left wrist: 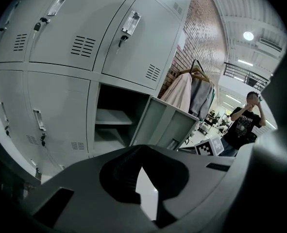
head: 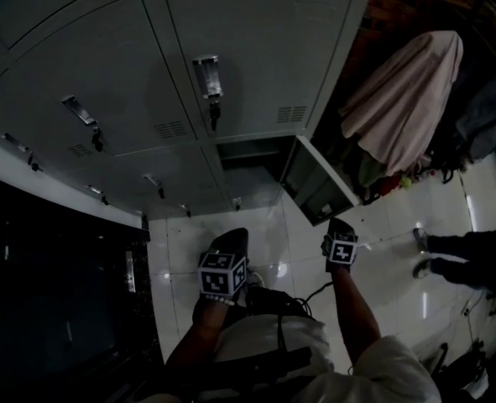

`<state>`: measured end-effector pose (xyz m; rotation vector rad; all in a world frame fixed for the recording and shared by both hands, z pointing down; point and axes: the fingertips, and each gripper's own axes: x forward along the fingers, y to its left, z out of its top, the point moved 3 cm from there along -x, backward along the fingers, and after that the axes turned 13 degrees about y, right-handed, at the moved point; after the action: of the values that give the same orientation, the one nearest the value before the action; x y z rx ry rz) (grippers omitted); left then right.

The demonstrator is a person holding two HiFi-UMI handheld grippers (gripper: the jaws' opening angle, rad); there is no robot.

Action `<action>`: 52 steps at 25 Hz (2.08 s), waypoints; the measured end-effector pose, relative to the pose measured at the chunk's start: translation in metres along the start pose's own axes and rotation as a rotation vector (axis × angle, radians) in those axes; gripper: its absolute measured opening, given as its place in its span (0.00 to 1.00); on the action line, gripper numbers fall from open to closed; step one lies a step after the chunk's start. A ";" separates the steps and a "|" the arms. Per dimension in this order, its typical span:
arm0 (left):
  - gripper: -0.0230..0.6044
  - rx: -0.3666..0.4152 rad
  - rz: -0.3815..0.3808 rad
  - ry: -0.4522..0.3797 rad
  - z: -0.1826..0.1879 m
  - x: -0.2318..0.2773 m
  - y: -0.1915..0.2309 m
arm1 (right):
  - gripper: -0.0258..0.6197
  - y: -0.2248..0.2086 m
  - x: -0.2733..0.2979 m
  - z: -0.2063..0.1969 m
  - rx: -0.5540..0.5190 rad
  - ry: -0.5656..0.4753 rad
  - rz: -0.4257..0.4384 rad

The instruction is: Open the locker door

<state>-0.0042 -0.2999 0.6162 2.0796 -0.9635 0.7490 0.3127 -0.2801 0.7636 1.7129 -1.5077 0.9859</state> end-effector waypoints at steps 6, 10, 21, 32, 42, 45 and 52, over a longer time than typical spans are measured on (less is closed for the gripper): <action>0.03 -0.017 0.011 -0.011 -0.001 -0.003 -0.003 | 0.06 0.005 0.002 -0.005 -0.018 0.008 0.021; 0.03 -0.023 0.024 -0.017 -0.003 -0.011 0.000 | 0.06 0.010 0.000 -0.013 -0.009 0.014 0.028; 0.03 -0.030 0.024 -0.116 -0.006 -0.073 -0.006 | 0.06 0.087 -0.085 -0.031 -0.051 -0.035 0.199; 0.03 -0.034 0.008 -0.232 -0.084 -0.190 -0.051 | 0.06 0.218 -0.271 -0.037 -0.186 -0.273 0.456; 0.03 -0.079 -0.044 -0.291 -0.148 -0.249 -0.099 | 0.06 0.235 -0.374 -0.091 -0.255 -0.337 0.500; 0.03 -0.073 -0.044 -0.302 -0.153 -0.251 -0.115 | 0.06 0.230 -0.390 -0.096 -0.245 -0.369 0.530; 0.03 -0.071 0.025 -0.368 -0.134 -0.252 -0.149 | 0.06 0.202 -0.404 -0.096 -0.316 -0.382 0.593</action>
<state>-0.0497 -0.0253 0.4548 2.1880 -1.1961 0.3416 0.0776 -0.0199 0.4629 1.2927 -2.3648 0.6514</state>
